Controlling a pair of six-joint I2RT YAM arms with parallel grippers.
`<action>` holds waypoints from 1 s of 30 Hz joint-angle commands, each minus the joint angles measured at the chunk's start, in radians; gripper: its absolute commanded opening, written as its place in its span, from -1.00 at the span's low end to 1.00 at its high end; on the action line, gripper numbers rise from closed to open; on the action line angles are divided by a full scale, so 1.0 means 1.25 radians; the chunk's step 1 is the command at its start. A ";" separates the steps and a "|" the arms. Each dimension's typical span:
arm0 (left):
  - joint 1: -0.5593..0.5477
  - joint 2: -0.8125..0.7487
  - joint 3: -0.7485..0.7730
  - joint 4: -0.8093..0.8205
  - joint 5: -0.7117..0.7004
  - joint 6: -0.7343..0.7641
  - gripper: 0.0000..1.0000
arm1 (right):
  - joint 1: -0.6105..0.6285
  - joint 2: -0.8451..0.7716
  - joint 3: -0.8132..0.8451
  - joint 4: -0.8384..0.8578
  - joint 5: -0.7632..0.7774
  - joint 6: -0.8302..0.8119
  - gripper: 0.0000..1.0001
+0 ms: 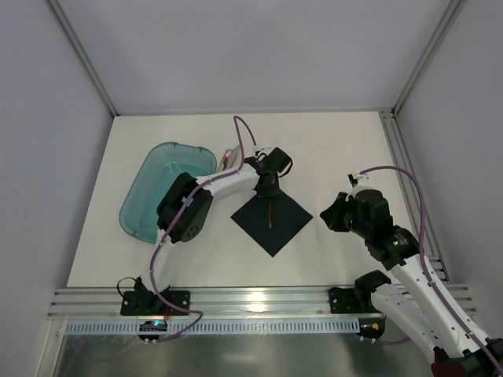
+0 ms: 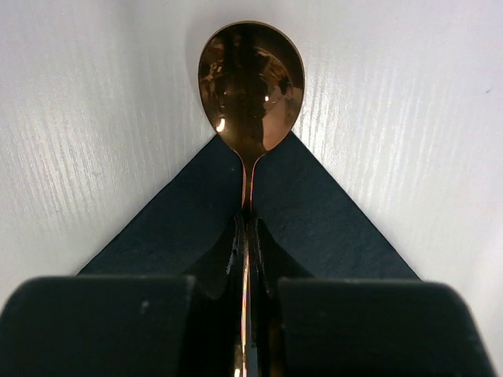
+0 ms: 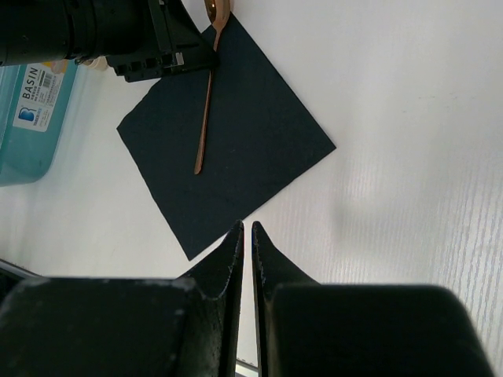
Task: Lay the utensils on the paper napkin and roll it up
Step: Place the utensils on the napkin.
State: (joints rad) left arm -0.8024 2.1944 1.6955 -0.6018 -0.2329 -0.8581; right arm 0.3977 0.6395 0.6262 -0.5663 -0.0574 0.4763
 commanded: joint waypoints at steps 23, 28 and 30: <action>0.011 -0.064 0.180 -0.088 0.015 0.146 -0.51 | 0.003 -0.012 0.011 0.003 0.012 -0.004 -0.81; 0.047 -0.072 0.224 -0.146 -0.010 0.274 -0.47 | 0.005 -0.012 0.007 0.005 0.012 -0.005 -0.81; 0.068 -0.085 0.224 -0.154 -0.014 0.317 -0.47 | 0.003 -0.011 0.007 0.008 0.012 -0.007 -0.81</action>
State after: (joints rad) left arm -0.7631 2.1498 1.9465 -0.7330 -0.2161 -0.5915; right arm 0.3977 0.6346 0.6262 -0.5663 -0.0540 0.4759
